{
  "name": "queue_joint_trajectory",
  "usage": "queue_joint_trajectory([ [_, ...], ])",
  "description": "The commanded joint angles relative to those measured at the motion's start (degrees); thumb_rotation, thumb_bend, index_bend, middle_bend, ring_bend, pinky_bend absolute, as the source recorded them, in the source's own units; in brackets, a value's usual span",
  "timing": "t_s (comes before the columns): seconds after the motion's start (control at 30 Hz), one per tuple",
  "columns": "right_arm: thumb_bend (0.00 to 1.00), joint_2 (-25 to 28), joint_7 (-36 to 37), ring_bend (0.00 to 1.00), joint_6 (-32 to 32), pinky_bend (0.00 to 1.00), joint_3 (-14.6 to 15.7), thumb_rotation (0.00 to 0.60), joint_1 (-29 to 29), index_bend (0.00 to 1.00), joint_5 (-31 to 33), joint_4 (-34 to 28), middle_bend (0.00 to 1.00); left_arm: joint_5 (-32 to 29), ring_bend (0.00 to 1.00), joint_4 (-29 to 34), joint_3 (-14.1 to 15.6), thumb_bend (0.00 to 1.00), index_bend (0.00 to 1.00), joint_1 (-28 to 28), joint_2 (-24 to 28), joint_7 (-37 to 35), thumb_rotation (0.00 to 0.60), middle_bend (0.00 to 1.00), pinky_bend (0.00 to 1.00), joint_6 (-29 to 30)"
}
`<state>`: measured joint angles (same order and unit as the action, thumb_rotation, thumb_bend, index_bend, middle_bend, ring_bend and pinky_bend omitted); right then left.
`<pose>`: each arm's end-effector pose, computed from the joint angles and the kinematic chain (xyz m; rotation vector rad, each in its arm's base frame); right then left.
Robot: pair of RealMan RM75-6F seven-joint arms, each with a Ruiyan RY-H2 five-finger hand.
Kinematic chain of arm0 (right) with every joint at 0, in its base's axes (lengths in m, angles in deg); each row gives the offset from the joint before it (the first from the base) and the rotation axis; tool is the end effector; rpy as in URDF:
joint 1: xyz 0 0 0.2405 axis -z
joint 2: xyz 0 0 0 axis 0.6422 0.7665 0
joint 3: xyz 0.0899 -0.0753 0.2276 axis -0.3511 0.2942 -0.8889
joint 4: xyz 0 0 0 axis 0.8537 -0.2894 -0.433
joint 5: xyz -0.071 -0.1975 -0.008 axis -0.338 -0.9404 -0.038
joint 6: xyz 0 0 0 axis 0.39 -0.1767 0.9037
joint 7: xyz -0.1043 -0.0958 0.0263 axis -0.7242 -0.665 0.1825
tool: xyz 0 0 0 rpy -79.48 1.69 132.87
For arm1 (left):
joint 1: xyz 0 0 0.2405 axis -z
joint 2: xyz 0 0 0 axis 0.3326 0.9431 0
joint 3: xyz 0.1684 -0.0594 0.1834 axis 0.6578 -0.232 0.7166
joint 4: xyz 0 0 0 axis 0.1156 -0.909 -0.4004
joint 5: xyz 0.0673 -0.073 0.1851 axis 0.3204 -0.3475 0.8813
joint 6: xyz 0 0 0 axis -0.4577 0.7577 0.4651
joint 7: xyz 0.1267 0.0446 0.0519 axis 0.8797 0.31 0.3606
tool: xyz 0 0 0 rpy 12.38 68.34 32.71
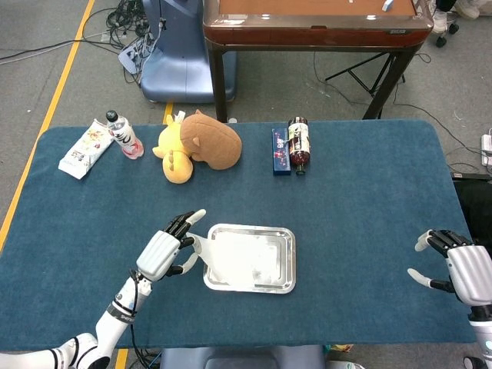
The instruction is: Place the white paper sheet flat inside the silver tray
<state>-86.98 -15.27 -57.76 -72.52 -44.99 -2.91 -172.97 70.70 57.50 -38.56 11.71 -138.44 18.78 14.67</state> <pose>-0.3073 -0.1773 0.1842 1.4522 -0.8795 1.0222 -0.1550 0.2733 -0.0155 -1.7889 -1.0003 -1.4682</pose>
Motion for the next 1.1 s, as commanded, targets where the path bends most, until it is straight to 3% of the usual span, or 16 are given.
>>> queue_joint_trajectory([
  [0.03,0.06,0.64,-0.09,0.34,0.39,0.47,0.30,0.600,0.05,0.50,-0.10,-0.48,0.43,0.07,0.00,-0.73,-0.06,0.44,0.65,0.17,-0.47,-0.29,0.600,0.05,0.08,-0.10],
  [0.53,0.06,2.67,0.00,0.34,-1.02,0.47,0.59,0.600,1.24,0.50,-0.49,-2.12,0.43,-1.10,0.00,-3.70,-0.80,0.44,0.65,0.72,-3.04,-1.82,0.600,0.05,0.08,-0.84],
  [1.1,0.06,4.52,-0.50,0.34,-3.84,0.47,1.84,0.600,2.88,0.50,-3.86,-3.99,0.43,-0.63,0.00,-6.50,0.48,0.44,0.65,0.64,-4.87,-1.34,0.600,0.05,0.08,-1.26],
])
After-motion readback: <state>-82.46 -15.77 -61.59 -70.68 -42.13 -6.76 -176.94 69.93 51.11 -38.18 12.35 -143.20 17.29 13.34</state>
